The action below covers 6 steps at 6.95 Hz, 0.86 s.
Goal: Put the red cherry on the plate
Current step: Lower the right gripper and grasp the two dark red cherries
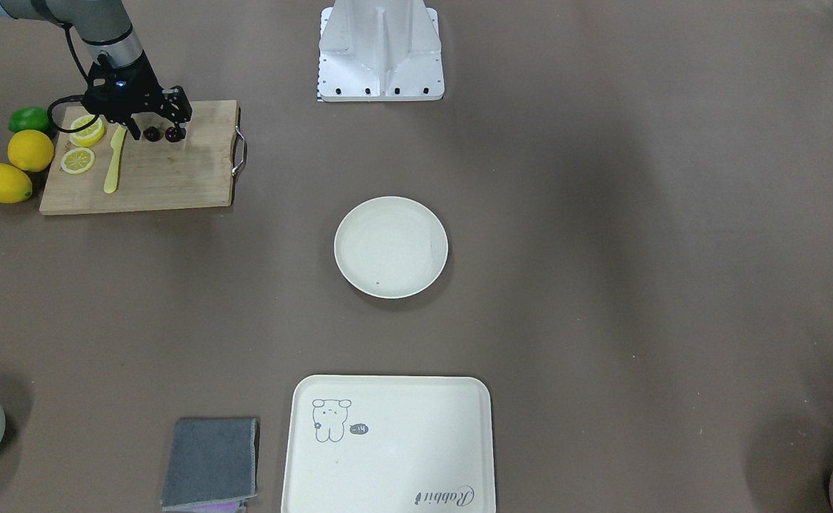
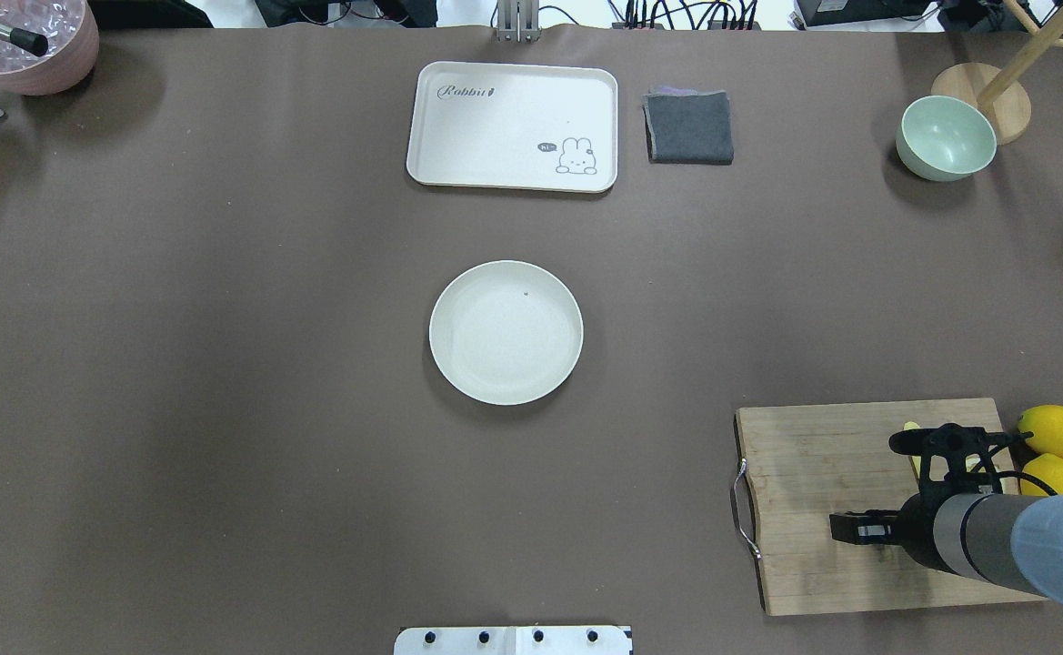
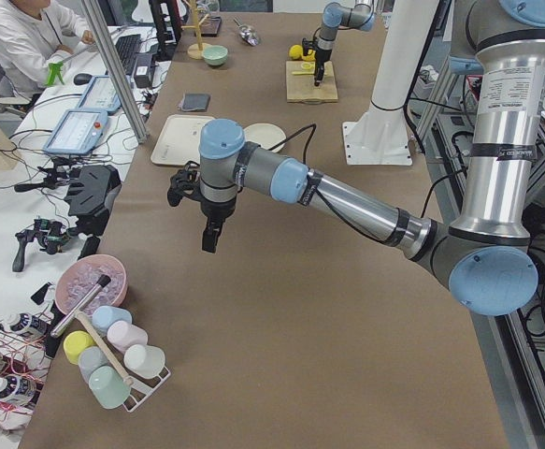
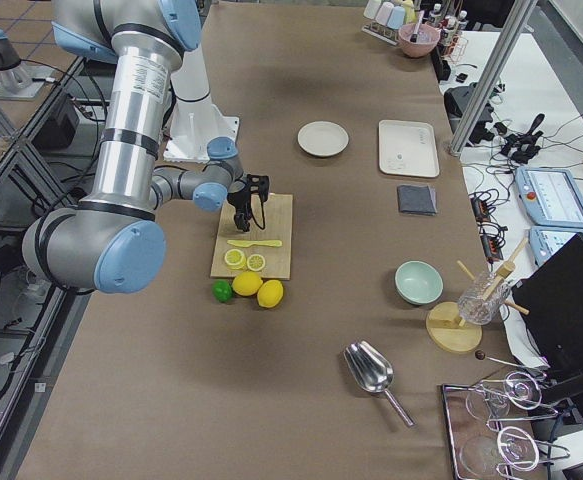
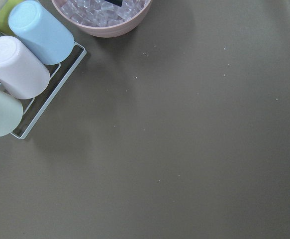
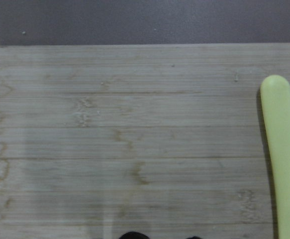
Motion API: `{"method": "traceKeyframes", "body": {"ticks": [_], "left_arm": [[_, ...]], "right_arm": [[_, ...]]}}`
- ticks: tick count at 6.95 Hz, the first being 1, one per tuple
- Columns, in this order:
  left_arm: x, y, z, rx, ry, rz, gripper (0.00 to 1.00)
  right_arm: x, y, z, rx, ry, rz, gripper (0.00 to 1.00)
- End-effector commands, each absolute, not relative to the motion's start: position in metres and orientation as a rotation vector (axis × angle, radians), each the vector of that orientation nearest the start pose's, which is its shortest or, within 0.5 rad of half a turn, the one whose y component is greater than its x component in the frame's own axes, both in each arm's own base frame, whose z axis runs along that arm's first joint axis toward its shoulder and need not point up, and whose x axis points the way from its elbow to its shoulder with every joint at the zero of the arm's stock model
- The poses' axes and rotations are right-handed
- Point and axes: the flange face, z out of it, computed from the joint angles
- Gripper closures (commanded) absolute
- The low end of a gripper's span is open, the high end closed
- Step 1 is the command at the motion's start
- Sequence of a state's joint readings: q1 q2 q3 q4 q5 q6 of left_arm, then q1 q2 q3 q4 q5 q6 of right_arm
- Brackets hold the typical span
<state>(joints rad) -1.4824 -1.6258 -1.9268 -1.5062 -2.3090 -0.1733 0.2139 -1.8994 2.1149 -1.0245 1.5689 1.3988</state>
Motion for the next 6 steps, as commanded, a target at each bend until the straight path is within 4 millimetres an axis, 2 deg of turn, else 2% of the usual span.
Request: {"method": "traceKeyframes", "body": {"ticks": [1, 2, 3, 4, 6], "left_arm": [[-0.0223, -0.5044, 0.4656, 0.233, 0.767, 0.047, 0.02], [-0.0215, -0.5048, 0.4669, 0.231, 0.767, 0.047, 0.02], [-0.0222, -0.5045, 0.4663, 0.231, 0.768, 0.046, 0.02], [-0.0222, -0.5045, 0.4663, 0.231, 0.768, 0.046, 0.02], [-0.0222, -0.5046, 0.4661, 0.233, 0.768, 0.047, 0.02]], "right_arm": [[-0.3538, -0.2115, 0.4893, 0.156, -0.737, 0.038, 0.15], [-0.3540, -0.2115, 0.4871, 0.156, -0.742, 0.038, 0.22], [-0.3536, -0.2121, 0.4862, 0.157, -0.743, 0.041, 0.35], [-0.3540, -0.2121, 0.4849, 0.157, -0.746, 0.041, 0.40], [-0.3537, -0.2121, 0.4832, 0.158, -0.749, 0.041, 0.41]]}}
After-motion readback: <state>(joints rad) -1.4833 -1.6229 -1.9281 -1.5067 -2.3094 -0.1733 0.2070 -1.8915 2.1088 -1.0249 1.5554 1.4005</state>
